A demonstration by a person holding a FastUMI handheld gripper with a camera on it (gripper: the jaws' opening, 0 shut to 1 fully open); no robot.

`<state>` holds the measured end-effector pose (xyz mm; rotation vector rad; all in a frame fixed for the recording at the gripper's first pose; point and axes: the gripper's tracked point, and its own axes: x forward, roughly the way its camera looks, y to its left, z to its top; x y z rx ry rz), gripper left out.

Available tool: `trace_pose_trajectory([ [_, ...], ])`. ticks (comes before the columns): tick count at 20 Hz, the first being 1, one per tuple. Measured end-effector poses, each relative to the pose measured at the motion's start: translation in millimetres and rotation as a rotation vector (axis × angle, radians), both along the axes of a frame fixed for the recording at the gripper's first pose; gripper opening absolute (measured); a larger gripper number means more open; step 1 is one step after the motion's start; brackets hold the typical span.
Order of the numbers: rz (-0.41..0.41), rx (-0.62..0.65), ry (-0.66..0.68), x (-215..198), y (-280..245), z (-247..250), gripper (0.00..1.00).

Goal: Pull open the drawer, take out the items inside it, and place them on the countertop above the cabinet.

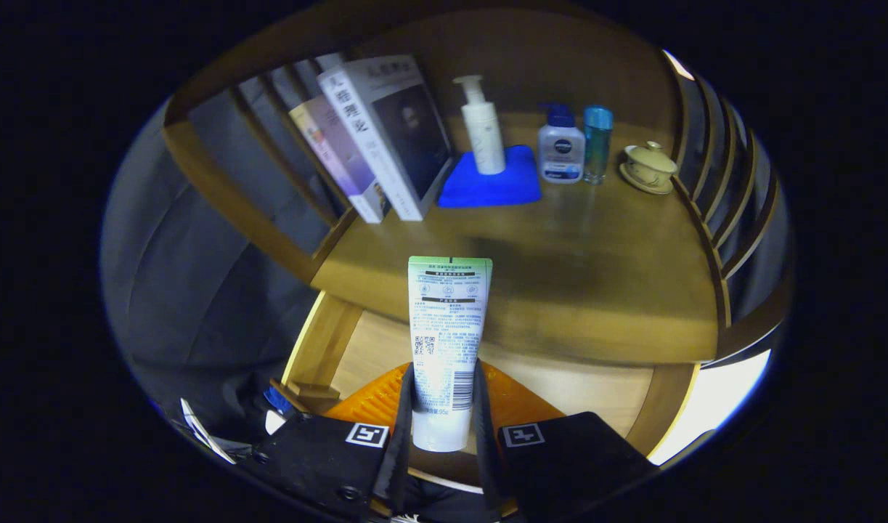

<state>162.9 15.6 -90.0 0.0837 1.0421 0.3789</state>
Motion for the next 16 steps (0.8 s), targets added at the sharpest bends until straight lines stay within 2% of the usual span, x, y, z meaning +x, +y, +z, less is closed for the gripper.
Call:
trace_pose_trajectory([
  [8, -0.230, 0.009, 0.029, 82.2, -37.0, -18.8, 0.43],
  [16, -0.312, 0.042, 0.120, 113.5, -26.5, -52.2, 0.43],
])
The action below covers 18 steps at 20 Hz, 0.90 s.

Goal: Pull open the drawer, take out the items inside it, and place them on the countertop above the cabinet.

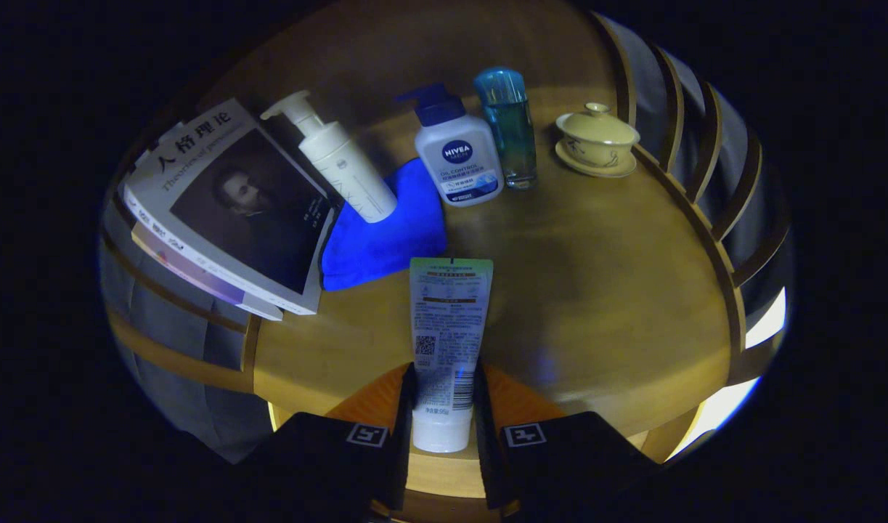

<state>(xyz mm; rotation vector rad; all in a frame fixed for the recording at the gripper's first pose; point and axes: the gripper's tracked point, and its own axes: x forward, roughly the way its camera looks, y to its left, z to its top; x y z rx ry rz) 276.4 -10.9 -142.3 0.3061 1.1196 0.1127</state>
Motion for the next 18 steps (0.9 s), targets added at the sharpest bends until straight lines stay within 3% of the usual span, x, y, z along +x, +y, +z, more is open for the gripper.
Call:
trace_pose_trajectory([
  [2, -0.012, 0.018, 0.000, 4.5, 6.5, -1.8, 0.44],
  [10, -0.019, 0.028, -0.055, 7.1, 10.4, 11.3, 0.68],
  [13, -0.030, -0.006, -0.155, -3.3, 3.7, 30.0, 0.99],
  [18, -0.027, -0.092, -0.390, -41.5, -1.0, 66.7, 0.98],
])
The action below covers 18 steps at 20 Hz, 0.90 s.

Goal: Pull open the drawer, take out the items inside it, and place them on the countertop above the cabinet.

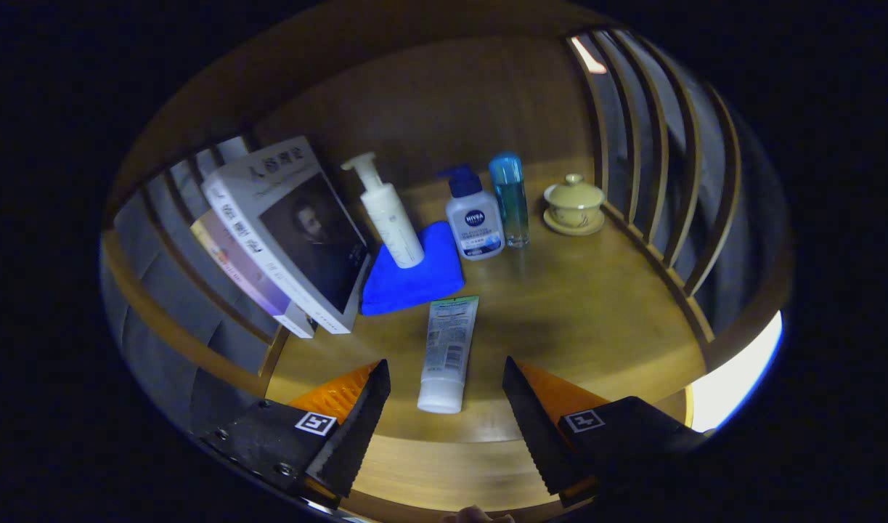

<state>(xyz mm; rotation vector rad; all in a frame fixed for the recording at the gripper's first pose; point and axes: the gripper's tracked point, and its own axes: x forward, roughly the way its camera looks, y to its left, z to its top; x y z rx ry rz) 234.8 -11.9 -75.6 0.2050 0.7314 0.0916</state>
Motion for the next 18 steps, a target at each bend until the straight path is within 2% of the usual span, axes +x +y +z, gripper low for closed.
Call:
trace_pose_trajectory([
  [3, -0.011, -0.020, -0.148, -33.9, 6.2, 19.1, 0.98],
  [5, -0.038, 0.000, -0.250, -56.4, 12.4, 26.1, 0.97],
  [9, -0.038, 0.059, -0.399, -97.1, 31.2, 37.9, 0.97],
  [16, -0.039, -0.100, -0.656, -165.6, 26.2, 54.4, 0.98],
  [18, -0.043, -0.105, -0.718, -184.3, 28.3, 53.4, 0.98],
])
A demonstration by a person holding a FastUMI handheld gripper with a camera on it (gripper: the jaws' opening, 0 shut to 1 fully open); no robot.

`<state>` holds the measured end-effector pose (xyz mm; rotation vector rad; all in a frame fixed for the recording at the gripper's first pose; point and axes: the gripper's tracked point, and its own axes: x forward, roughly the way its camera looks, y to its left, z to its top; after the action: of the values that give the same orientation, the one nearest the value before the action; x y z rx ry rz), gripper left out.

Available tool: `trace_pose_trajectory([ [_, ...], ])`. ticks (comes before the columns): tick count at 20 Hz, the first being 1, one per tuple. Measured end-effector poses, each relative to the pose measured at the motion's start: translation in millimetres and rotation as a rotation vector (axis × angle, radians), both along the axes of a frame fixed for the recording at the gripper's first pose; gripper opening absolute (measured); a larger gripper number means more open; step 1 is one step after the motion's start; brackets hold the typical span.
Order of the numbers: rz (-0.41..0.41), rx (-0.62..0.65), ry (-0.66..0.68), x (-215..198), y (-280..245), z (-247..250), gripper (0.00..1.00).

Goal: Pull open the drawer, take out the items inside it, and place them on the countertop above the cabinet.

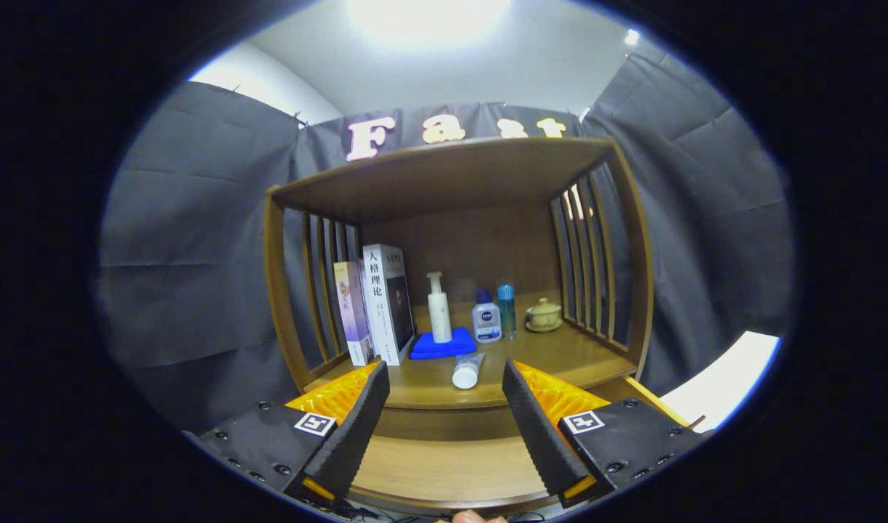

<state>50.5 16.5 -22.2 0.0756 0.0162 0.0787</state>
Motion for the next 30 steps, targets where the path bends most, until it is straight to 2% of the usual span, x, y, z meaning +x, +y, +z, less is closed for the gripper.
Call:
trace_pose_trajectory([
  [3, 0.009, 0.027, -0.047, -24.3, -1.6, -14.3, 0.98],
  [7, -0.079, -0.022, -0.022, -50.9, -21.9, -37.1, 0.98],
  [10, -0.086, -0.062, 0.004, -68.5, -28.1, -52.3, 0.98],
  [17, -0.083, -0.046, 0.012, -97.6, -23.2, -79.5, 0.98],
  [24, -0.076, -0.108, 0.128, -99.5, -14.2, -132.7, 0.98],
  [30, -0.076, -0.056, 0.209, -87.7, -13.3, -167.3, 0.98],
])
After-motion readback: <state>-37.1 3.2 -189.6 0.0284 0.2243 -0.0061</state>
